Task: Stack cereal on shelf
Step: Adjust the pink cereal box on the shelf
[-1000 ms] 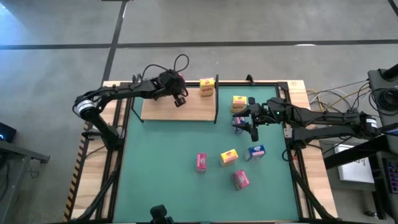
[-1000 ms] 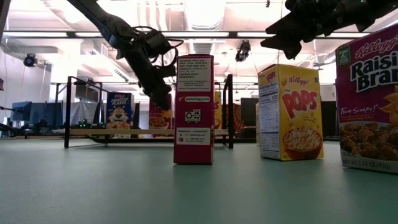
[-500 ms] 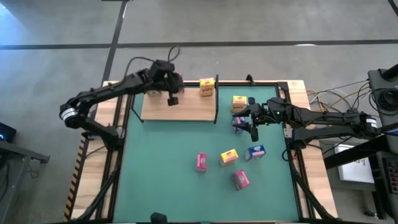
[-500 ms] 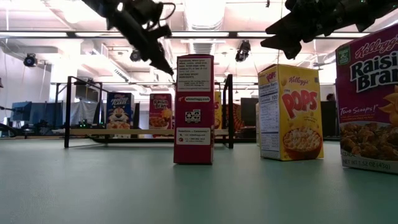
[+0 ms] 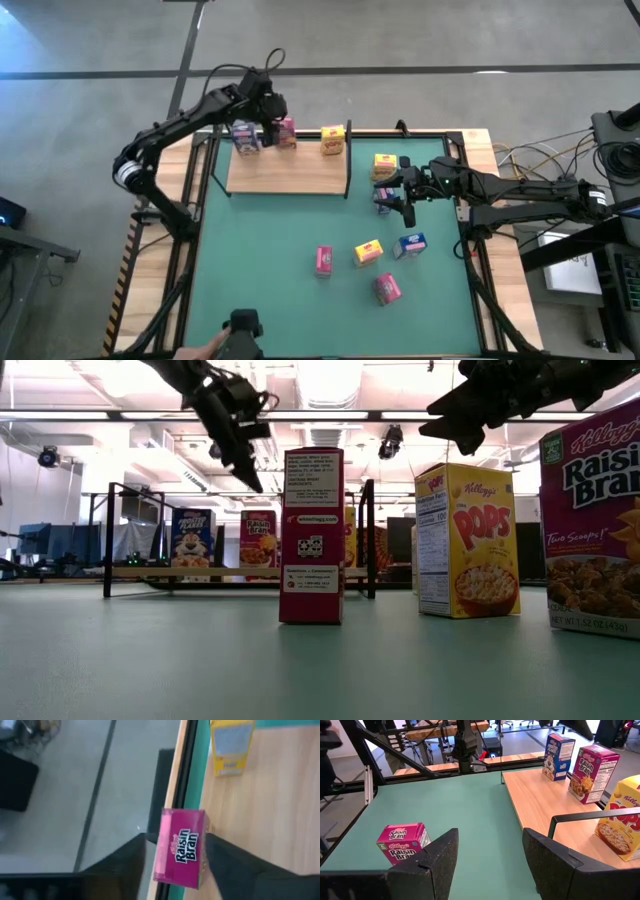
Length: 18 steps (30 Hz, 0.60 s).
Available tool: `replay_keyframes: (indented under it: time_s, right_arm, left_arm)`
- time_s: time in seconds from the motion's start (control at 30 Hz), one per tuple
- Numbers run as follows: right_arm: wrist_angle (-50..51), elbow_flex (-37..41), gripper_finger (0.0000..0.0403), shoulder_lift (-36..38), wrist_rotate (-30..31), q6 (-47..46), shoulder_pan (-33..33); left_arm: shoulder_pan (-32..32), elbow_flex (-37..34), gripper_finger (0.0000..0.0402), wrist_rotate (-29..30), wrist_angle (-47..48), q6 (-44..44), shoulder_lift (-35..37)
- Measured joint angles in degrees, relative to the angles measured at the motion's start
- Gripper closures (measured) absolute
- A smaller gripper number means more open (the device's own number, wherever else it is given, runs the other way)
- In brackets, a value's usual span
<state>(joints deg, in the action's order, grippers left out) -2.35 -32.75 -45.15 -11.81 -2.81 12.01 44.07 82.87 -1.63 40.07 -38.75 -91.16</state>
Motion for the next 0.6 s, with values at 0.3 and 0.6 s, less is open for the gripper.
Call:
replay_keyframes:
  time_s: [0.3,0.6]
  right_arm:
    - [0.04,0.0,0.0193,0.0,-0.02,0.0,0.0]
    - [0.04,0.0,0.0193,0.0,-0.02,0.0,0.0]
  left_arm:
    - [1.11,-0.04,0.0102,-3.9,1.34,-2.42,-3.66]
    - [2.56,-0.04,0.0117,-5.38,1.54,-2.33,-5.97]
